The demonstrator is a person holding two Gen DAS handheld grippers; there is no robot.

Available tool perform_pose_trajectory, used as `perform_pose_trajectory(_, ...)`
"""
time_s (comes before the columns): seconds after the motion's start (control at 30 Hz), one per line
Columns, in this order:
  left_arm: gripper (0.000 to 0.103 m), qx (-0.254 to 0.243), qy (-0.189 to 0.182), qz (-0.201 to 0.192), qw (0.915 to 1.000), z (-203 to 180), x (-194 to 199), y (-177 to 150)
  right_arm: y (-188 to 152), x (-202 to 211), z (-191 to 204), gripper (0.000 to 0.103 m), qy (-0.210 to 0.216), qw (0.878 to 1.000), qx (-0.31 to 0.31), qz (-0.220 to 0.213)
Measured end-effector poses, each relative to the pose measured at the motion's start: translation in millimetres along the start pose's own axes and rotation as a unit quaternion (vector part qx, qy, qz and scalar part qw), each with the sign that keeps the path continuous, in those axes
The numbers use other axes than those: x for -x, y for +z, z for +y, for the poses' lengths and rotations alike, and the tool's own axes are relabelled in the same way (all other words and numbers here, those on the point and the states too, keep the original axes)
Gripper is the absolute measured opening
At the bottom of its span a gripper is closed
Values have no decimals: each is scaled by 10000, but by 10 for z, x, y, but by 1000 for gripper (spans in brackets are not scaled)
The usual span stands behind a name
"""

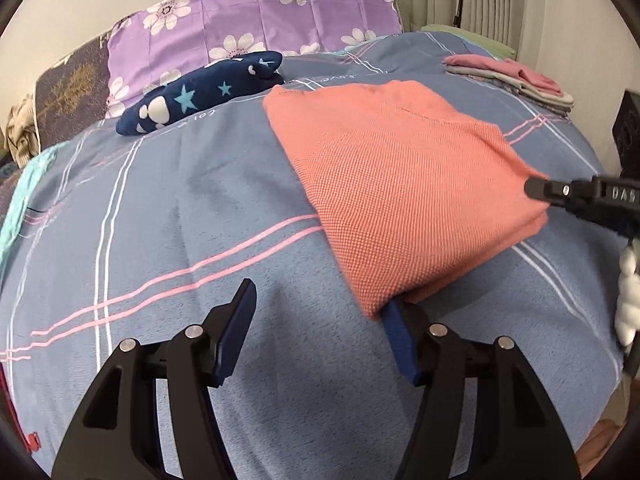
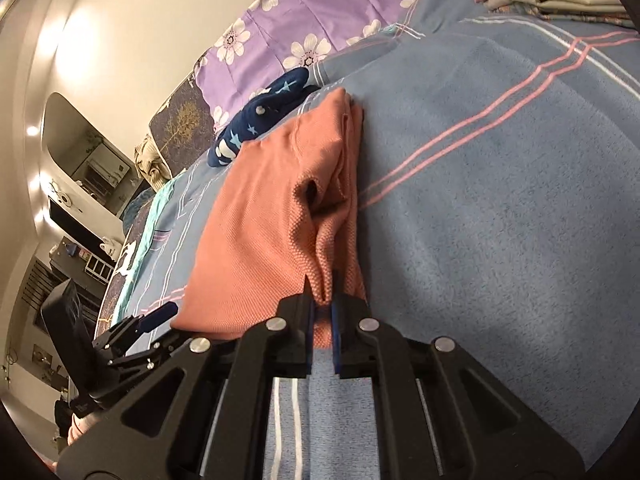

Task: Fold small clothes
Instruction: 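Open the left gripper then the right gripper to release the folded shirt, then slide both grippers under the folded pink shirt edges from opposite sides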

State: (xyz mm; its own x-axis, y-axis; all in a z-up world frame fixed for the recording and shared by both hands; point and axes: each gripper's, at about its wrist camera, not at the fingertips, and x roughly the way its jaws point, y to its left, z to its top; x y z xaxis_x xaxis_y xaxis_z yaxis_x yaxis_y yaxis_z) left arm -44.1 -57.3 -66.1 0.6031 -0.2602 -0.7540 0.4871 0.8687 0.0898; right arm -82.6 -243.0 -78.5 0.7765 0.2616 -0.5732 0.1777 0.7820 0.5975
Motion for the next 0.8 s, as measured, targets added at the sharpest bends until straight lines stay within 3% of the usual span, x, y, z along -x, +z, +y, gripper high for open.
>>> perform_pose_trajectory(0.1,61,27,-35,47,10000,13,6,-34,-30,1,-4,11,-83,9999,113,83)
perform_pose_trajectory(0.17,51,75,-233,91,9997,37,44,-51,-47,20,-40,12,-105,9998,60,162)
perform_pose_trajectory(0.23,25,145,-655,134,9977,56,132,-46,-33,74,-61,14,-55,9999,30,156)
perform_pose_trajectory(0.3,14,88,-890,59,9960,24,260,-22,24,174,-21,18,-165,9997,162,3)
perform_pose_trajectory(0.4,14,-274,-1210,-350,9917,-112,514,99,124,287,78,18,-150,9989,410,-174)
perform_pose_trajectory(0.5,14,-505,-1191,-513,9903,-282,471,238,244,277,339,18,-7,9954,912,-297)
perform_pose_trajectory(0.67,20,-436,-927,40,9947,-415,-66,321,319,-71,509,18,-39,9925,1223,-53)
perform_pose_trajectory(0.73,24,-373,-890,170,9952,-424,-242,275,311,-253,442,16,-276,9916,1260,123)
perform_pose_trajectory(0.8,25,-396,-879,100,9953,-442,-229,257,250,-447,294,3,-1106,9830,1448,234)
